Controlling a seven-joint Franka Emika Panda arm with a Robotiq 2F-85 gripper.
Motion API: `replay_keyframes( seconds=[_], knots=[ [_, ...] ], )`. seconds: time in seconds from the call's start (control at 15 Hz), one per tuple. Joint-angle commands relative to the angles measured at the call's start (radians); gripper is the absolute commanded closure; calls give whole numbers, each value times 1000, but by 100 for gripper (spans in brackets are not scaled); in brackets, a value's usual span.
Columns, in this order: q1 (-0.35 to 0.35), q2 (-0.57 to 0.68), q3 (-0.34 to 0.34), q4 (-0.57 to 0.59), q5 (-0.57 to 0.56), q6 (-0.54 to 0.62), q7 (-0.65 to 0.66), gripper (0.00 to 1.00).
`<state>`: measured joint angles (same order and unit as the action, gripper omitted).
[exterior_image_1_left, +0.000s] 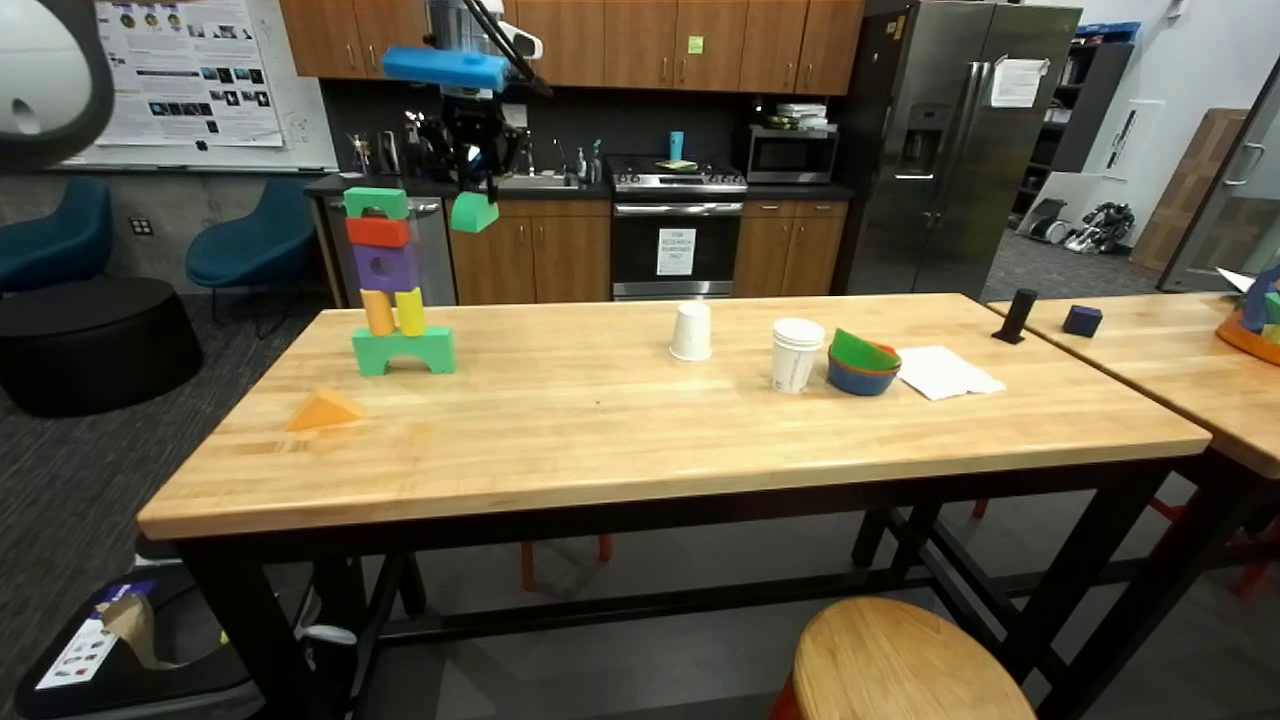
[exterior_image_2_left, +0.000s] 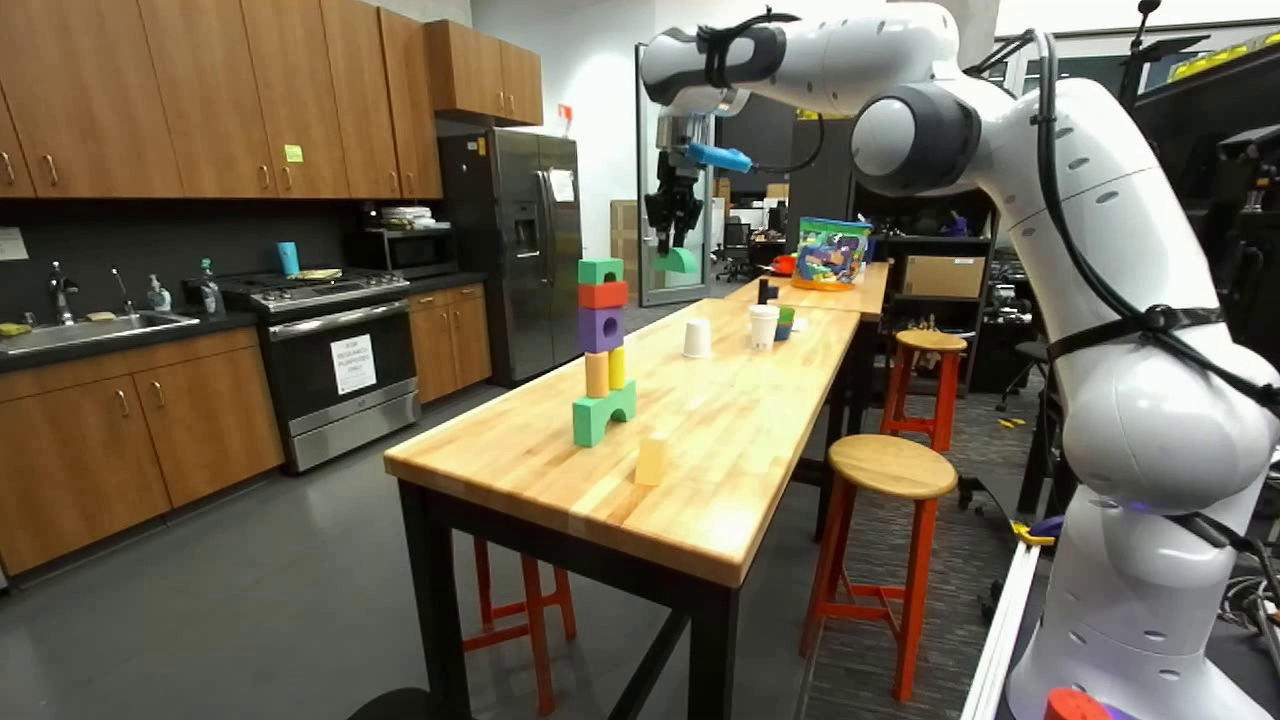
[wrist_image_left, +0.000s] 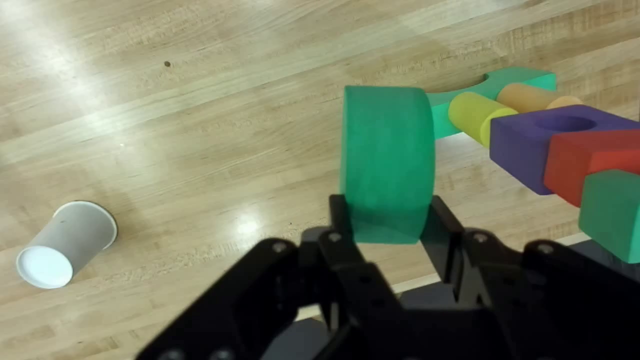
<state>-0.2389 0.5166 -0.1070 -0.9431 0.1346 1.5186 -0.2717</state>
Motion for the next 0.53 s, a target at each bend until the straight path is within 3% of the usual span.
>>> replay_keyframes(
  seconds=[0.0,0.2,0.27,0.47],
  knots=[
    [10,-56,2,-5,-24,-29,-52,86],
    [18,-75,0,-2,-35,-21,-71,86],
    [13,-52,0,4,-18,-8,-45,61],
    [17,-62,0,4,-21,-8,-53,61]
  ],
)
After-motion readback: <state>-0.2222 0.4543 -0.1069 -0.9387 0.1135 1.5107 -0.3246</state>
